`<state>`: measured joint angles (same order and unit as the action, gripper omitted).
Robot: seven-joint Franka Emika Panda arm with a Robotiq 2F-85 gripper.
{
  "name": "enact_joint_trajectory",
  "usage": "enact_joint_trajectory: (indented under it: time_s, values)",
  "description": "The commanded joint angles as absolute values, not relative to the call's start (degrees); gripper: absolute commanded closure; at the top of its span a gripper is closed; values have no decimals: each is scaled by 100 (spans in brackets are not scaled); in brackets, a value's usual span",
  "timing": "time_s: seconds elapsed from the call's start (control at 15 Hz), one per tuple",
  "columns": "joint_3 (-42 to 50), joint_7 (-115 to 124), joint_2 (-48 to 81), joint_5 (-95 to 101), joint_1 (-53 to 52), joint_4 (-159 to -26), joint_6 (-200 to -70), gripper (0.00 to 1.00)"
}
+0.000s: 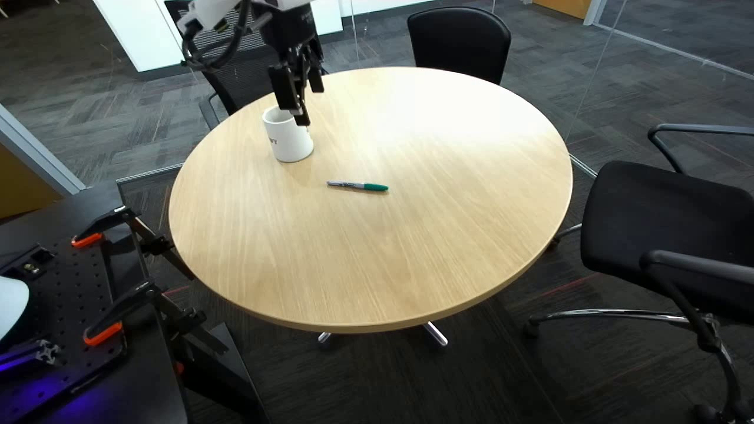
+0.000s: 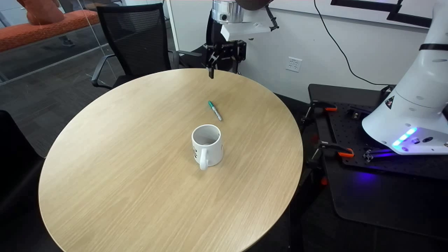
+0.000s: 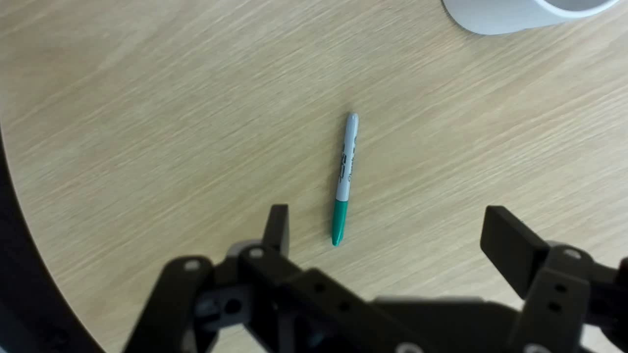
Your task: Put the marker in the mug
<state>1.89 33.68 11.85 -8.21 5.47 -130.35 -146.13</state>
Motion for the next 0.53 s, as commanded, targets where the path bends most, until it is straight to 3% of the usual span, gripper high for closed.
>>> enact_joint_trajectory:
  time_s: [0.0,0.47]
  values:
    - [362,3276,1312,-968,385,-12960,-14593,0]
    - [382,3307,1534,-1018,358,-12761,-14570,0]
